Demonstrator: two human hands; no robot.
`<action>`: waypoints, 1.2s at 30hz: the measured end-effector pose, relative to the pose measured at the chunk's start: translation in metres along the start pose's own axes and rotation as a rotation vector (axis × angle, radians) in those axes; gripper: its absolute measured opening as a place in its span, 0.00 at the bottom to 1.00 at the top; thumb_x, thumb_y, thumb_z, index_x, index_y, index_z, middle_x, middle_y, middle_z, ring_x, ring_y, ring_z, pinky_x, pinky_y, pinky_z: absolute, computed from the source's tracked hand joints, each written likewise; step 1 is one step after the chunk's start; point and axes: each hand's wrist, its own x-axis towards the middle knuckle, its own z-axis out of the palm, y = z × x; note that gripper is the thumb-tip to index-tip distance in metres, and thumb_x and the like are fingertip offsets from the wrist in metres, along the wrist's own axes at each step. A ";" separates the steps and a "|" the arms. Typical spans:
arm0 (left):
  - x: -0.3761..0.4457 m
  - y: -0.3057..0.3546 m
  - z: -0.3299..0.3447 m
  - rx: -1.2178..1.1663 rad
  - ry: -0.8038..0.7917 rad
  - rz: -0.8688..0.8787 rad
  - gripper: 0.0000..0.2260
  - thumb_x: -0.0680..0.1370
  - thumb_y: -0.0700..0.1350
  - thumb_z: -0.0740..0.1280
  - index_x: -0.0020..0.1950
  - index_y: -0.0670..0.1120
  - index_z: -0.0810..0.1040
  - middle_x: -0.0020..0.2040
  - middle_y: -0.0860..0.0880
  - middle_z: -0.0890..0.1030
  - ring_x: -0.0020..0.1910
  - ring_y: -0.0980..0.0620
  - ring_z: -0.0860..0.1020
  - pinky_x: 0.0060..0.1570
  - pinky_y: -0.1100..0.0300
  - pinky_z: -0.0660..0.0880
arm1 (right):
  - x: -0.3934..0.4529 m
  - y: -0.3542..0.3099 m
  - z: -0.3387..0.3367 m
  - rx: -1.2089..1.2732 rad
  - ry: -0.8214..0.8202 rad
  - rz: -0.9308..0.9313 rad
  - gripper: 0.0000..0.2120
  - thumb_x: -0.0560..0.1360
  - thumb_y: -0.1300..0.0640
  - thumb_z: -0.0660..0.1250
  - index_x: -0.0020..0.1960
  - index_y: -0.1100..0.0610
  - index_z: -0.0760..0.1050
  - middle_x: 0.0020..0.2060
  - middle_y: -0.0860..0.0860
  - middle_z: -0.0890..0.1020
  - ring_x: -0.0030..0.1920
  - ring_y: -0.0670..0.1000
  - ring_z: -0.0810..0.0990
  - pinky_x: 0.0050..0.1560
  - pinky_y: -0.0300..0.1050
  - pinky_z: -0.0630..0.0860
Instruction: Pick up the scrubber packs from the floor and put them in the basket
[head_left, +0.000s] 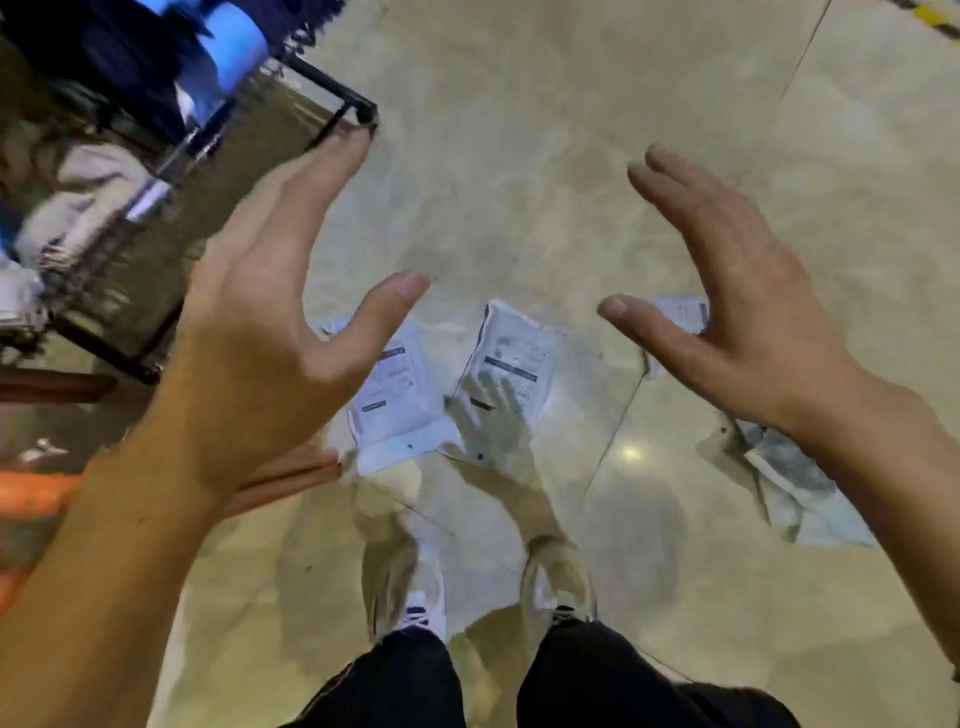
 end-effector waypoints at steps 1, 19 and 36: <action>-0.005 -0.019 0.019 0.027 0.000 0.031 0.29 0.82 0.52 0.68 0.78 0.40 0.67 0.72 0.51 0.69 0.74 0.48 0.71 0.75 0.53 0.67 | -0.002 0.012 0.026 -0.006 -0.003 -0.028 0.36 0.81 0.39 0.63 0.81 0.60 0.62 0.80 0.59 0.64 0.80 0.56 0.61 0.78 0.41 0.54; -0.058 -0.133 0.170 0.113 -0.224 -0.113 0.34 0.76 0.65 0.62 0.80 0.53 0.65 0.78 0.49 0.71 0.76 0.48 0.69 0.73 0.43 0.69 | -0.045 0.132 0.226 -0.248 -0.208 -0.291 0.45 0.69 0.53 0.81 0.80 0.56 0.63 0.80 0.61 0.65 0.79 0.65 0.65 0.78 0.65 0.62; -0.071 -0.155 0.170 0.108 -0.223 -0.178 0.30 0.78 0.56 0.66 0.80 0.55 0.65 0.77 0.55 0.71 0.74 0.55 0.68 0.68 0.61 0.64 | -0.030 0.149 0.329 -0.485 -0.493 -0.608 0.48 0.68 0.43 0.75 0.83 0.51 0.58 0.78 0.63 0.67 0.78 0.67 0.64 0.76 0.66 0.62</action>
